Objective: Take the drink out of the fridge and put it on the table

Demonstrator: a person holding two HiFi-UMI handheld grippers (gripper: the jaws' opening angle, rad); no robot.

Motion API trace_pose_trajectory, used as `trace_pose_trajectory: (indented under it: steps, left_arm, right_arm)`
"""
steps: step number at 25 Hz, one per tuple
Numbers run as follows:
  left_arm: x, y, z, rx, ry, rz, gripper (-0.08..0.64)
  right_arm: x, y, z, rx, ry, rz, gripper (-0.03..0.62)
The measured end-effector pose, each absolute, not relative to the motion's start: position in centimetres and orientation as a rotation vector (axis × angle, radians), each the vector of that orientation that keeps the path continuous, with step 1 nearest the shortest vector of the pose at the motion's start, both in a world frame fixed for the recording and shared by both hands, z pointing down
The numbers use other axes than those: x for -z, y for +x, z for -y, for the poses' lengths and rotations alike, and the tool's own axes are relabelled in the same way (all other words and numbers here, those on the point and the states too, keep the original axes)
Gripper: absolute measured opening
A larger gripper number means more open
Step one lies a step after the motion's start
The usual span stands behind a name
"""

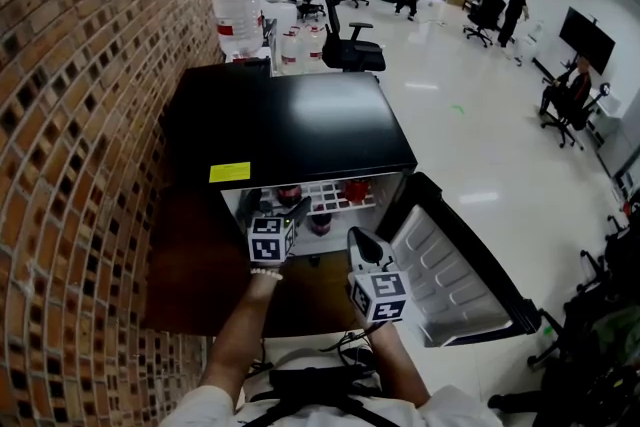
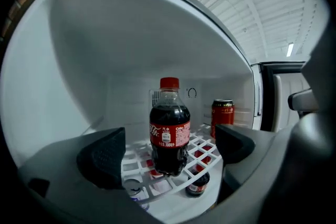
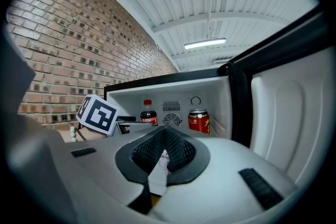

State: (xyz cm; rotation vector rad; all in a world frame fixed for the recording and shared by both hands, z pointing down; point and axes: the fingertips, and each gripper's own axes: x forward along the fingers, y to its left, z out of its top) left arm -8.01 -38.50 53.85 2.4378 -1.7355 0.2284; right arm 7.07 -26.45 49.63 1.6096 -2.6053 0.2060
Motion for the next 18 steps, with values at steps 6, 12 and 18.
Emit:
trace_pose_trajectory:
  steps: [6,12,18]
  left_arm:
    - [-53.9,-7.4,40.1,-0.236,2.442,1.724,0.531]
    - [-54.0,-6.7,41.2,-0.226,2.456,1.688,0.498]
    - [-54.0,-6.5,41.6,-0.237,2.461,1.682,0.466]
  right_arm:
    - [-49.5,7.5,26.7,-0.195,1.615,2.600,0.014]
    - [-49.5,8.3,26.9,-0.190,1.636,2.589,0.014]
    - [-49.4,8.5,26.9,-0.187,1.642,2.587,0.015]
